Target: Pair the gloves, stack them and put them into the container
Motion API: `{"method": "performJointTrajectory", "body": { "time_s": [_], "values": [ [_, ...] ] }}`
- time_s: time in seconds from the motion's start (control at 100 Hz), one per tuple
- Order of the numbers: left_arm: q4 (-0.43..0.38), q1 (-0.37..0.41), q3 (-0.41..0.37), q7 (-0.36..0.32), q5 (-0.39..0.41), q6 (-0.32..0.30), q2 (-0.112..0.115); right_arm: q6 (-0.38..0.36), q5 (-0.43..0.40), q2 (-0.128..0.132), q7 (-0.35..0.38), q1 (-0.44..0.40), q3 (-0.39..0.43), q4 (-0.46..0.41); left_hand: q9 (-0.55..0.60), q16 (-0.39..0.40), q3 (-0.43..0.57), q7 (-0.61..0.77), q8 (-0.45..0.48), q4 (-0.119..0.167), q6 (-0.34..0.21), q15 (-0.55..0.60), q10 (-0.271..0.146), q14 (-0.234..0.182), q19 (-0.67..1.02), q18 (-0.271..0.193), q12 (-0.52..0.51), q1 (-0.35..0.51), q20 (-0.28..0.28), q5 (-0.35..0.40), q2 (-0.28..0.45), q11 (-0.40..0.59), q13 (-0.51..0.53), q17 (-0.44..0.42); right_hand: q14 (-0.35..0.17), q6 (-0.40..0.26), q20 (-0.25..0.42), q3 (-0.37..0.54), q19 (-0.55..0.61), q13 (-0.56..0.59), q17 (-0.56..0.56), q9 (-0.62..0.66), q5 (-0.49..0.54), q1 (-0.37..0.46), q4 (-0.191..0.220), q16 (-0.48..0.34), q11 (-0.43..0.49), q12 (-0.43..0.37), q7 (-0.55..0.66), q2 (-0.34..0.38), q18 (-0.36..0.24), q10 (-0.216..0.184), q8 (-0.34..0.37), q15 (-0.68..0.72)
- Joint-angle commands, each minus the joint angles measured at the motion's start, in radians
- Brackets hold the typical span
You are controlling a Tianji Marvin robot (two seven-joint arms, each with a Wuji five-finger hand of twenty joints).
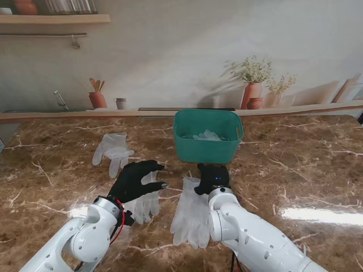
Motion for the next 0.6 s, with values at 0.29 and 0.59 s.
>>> {"method": "performJointTrajectory", "body": {
  "time_s": [0.29, 0.59],
  "values": [
    [-0.014, 0.036, -0.028, 0.027, 0.017, -0.014, 0.003, 0.012, 0.0, -0.01, 0.023, -0.023, -0.029, 0.013, 0.002, -0.022, -0.045, 0.015, 0.011, 0.026, -0.043, -0.035, -0.034, -0.058, -0.016, -0.013, -0.013, -0.001, -0.012, 0.048, 0.031, -0.024, 0.0, -0.003, -0.039, -0.402, 0.095, 0.01, -0.092, -0.402, -0.203, -0.119, 0.41, 0.195, -0.209, 0.084, 0.036, 0.299, 0.689, -0.15, -0.047, -0.033, 0.247, 0.046],
    [-0.02, 0.044, -0.038, 0.021, 0.019, -0.025, 0.005, -0.107, -0.008, -0.014, -0.095, -0.075, 0.067, -0.004, 0.004, -0.026, -0.046, 0.021, 0.015, 0.027, -0.047, -0.039, -0.032, -0.06, -0.029, -0.007, -0.016, -0.001, -0.018, 0.053, 0.034, -0.028, 0.001, -0.009, -0.036, -0.401, -0.022, 0.034, 0.102, 0.345, 0.244, 0.504, 0.43, 0.248, -0.189, -0.103, -0.081, 0.07, 0.678, -0.12, 0.016, -0.056, 0.174, -0.061]
  ]
}}
